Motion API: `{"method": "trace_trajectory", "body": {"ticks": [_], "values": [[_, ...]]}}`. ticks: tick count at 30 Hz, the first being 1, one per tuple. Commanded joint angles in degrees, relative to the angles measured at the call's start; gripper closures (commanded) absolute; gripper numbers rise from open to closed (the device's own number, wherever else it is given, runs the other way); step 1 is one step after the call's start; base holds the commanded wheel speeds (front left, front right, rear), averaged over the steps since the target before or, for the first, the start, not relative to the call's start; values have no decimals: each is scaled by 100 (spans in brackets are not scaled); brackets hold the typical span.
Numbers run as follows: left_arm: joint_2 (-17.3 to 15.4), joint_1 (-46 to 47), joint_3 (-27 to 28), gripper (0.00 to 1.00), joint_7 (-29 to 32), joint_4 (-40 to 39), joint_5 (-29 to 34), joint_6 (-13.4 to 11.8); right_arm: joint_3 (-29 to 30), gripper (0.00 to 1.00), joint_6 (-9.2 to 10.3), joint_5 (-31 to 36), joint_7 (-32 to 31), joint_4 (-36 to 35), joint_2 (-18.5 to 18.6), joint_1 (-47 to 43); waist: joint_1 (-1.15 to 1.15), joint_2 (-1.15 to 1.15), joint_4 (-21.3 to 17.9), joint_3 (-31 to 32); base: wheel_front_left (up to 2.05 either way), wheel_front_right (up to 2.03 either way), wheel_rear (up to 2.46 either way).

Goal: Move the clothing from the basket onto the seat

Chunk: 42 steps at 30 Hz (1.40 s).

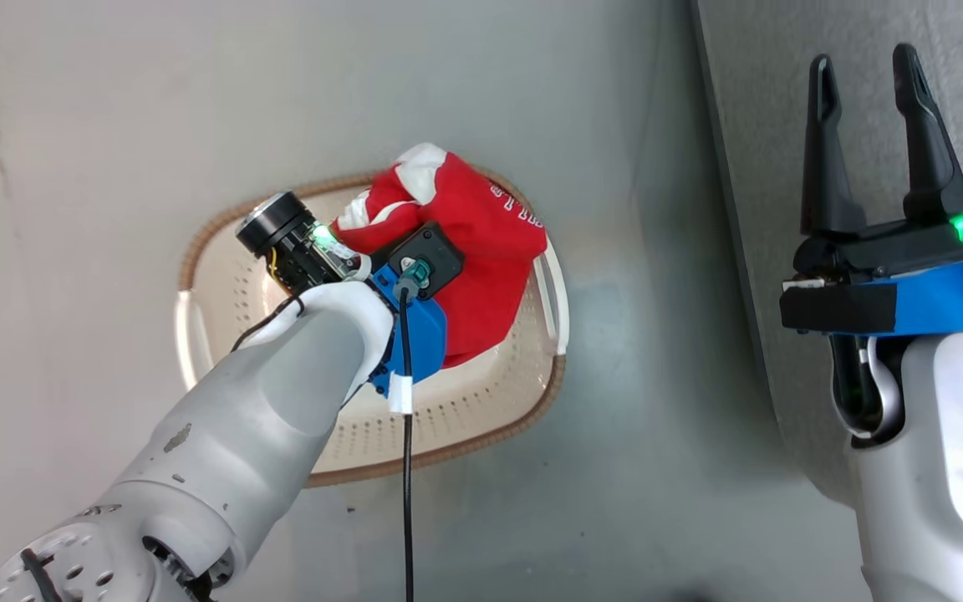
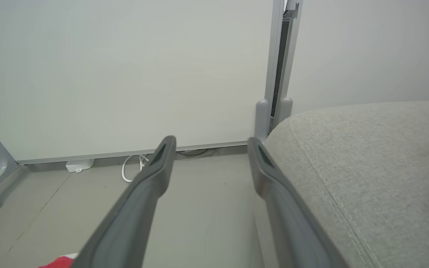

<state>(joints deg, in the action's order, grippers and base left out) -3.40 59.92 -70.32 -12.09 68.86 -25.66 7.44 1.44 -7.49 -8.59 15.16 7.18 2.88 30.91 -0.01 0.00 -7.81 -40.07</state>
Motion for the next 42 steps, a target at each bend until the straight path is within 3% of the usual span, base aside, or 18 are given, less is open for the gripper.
{"method": "trace_trajectory", "body": {"ticks": [1, 13, 23, 42], "values": [[15, -72, 1, 100, -95, -47, -54, 5, 38, 0, -1, 55, -2, 49, 1, -120, 1, 0, 152, 344, 0, 0, 0], [49, -150, 535, 100, -317, -761, -533, -62, 184, 0, -1, 153, -1, 303, 3, -585, 1, 0, 343, 1333, 0, 0, 0], [-157, -492, 1119, 100, -318, -1681, -370, -247, 211, 0, -1, 181, -2, 485, 9, -983, 1, 0, 410, 2025, 0, 0, 0], [-355, -1371, 2069, 100, -318, -2781, -191, -266, 200, 0, -1, 157, -2, 781, 4, -1894, 1, 0, 593, 3302, 0, 0, 0]]}}
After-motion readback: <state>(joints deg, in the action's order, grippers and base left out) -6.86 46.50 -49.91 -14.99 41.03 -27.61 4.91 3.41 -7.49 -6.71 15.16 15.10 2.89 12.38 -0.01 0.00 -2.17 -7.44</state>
